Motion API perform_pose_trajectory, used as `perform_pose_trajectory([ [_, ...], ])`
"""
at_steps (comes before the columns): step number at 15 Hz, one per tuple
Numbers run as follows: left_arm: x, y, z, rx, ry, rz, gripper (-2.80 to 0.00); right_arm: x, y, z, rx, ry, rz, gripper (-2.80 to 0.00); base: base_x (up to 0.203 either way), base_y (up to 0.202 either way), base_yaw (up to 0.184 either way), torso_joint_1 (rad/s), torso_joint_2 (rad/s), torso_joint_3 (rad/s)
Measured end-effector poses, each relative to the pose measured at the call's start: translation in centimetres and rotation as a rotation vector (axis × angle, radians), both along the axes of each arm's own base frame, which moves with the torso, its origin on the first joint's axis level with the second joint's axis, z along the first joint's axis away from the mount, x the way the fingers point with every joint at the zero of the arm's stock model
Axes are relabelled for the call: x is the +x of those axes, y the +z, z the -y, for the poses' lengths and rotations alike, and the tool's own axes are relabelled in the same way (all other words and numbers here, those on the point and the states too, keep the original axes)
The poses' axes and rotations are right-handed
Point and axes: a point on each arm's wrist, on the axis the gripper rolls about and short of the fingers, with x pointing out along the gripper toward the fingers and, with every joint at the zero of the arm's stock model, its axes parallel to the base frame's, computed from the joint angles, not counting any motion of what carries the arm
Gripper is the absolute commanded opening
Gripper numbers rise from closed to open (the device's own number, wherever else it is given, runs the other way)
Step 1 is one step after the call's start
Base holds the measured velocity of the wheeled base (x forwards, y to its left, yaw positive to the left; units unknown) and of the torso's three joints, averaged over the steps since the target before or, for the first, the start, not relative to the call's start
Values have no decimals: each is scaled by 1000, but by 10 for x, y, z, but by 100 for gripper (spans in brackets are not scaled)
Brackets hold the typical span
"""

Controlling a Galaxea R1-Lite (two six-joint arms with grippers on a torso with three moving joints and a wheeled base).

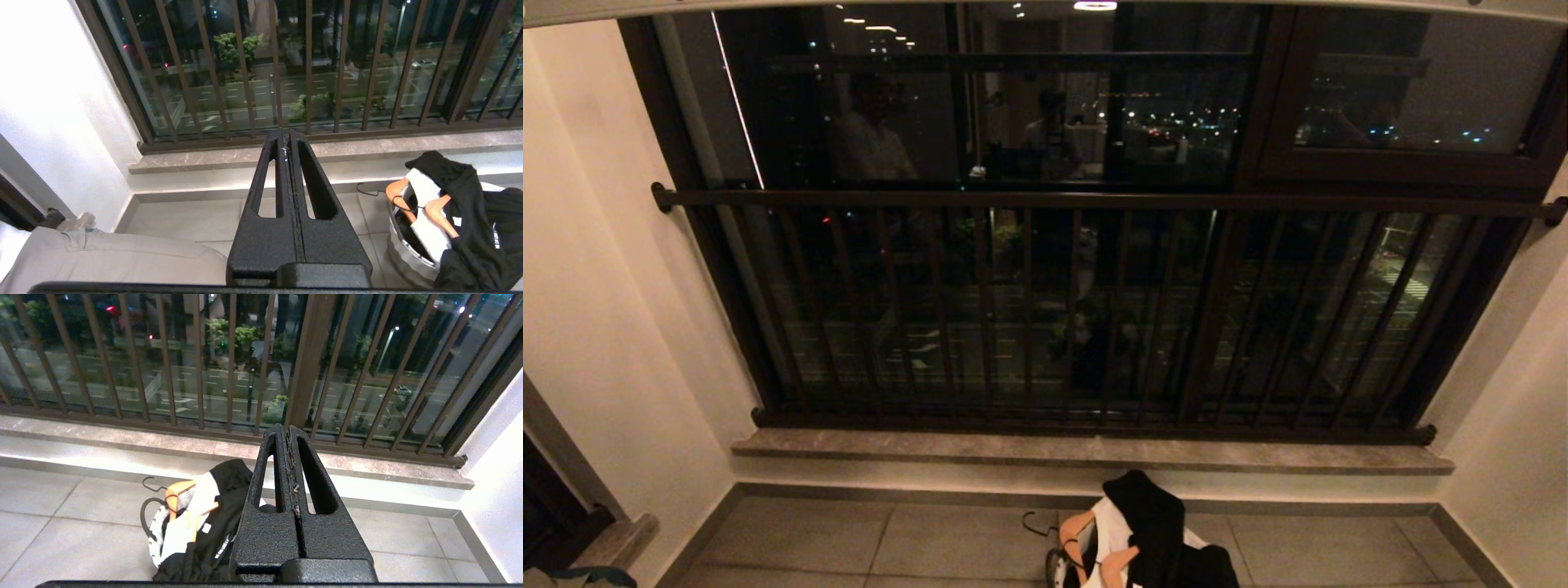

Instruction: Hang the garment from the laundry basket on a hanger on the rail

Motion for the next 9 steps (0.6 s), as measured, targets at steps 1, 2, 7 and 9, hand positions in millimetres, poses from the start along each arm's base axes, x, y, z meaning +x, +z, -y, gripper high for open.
perform_pose_trajectory([
  [1,0,0,0,-8,1,-1,-280,0,0,0,1,0,0,-280,0,0,0,0,0,0],
  [2,0,0,0,-12,2,-1,-280,0,0,0,1,0,0,-280,0,0,0,0,0,0],
  [7,0,0,0,-16,4,1,-280,0,0,0,6,0,0,-280,0,0,0,0,0,0],
  [9,0,0,0,-16,4,0,-280,0,0,0,6,0,0,-280,0,0,0,-1,-1,-36],
])
